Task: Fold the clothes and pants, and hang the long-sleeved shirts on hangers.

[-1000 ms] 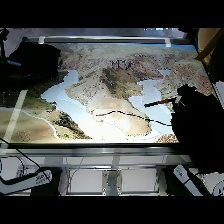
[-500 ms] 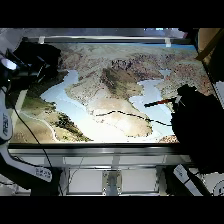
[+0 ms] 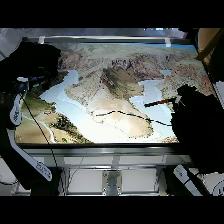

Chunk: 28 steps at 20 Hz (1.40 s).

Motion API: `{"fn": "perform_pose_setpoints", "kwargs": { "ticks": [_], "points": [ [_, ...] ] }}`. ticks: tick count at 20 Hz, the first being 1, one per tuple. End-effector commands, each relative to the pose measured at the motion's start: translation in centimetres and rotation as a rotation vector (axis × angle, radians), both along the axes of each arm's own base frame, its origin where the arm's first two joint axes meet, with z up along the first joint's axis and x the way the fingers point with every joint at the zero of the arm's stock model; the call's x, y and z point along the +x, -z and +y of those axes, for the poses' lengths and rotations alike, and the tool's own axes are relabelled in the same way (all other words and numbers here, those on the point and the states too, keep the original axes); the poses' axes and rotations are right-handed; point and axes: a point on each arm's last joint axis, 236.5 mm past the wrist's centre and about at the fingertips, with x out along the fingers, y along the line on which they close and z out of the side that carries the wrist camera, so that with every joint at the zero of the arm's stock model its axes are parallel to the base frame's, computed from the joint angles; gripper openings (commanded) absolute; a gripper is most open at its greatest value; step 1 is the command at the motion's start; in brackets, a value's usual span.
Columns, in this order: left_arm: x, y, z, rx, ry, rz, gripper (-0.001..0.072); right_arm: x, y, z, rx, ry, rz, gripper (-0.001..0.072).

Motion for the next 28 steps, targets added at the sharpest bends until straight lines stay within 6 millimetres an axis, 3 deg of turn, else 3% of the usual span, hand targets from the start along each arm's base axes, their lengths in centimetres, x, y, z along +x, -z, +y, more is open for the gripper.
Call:
{"fn": "perform_pose_setpoints", "kwargs": {
  "ticks": [1, 6, 7, 8, 10, 17, 18, 20, 23, 25, 28],
  "points": [
    [1.0, 0.1, 3.0, 0.026, -0.130, -0.042, 0.0357, 0.0, -0.1, 0.0, 0.011, 0.008, 0.002, 0.0023],
    [1.2, 0.3, 4.5, 0.135, -0.133, -0.064, 0.0403, 1.1, -1.3, -0.6, 0.014, 0.042, -0.061, 0.0023],
    [1.2, 0.9, 4.5, 0.132, -0.132, -0.056, 0.0617, 1.2, -1.5, -0.7, 0.015, 0.048, -0.073, 0.0023],
    [1.1, 1.4, 4.4, 0.127, -0.129, -0.047, 0.0716, 1.3, -1.5, -0.7, 0.015, 0.049, -0.075, 0.0023],
    [1.0, 2.3, 4.2, 0.122, -0.129, -0.035, 0.0718, 1.3, -1.5, -0.7, 0.014, 0.048, -0.075, 0.0023],
    [1.5, 3.3, 6.8, 0.196, -0.240, -0.055, 0.0709, 1.3, -1.5, -0.7, 0.015, 0.049, -0.075, 0.0023],
    [1.5, 3.8, 6.7, 0.196, -0.240, -0.049, 0.0585, 1.3, -1.5, -0.7, 0.015, 0.049, -0.075, 0.0023],
    [1.5, 4.3, 7.1, 0.208, -0.254, -0.046, 0.0027, 1.3, -1.5, -0.7, 0.015, 0.049, -0.075, 0.0023],
    [1.4, 3.9, 6.9, 0.232, -0.227, -0.046, 0.0025, 1.3, -1.5, -0.7, 0.014, 0.049, -0.075, 0.0023],
    [1.5, 2.3, 6.0, 0.258, -0.168, -0.055, 0.0025, 1.3, -1.5, -0.8, 0.014, 0.049, -0.075, 0.0023],
    [2.1, -4.5, 4.0, 0.318, -0.081, -0.147, 0.0024, 1.3, -1.5, -0.8, 0.012, 0.052, -0.073, 0.0023]
  ]
}}
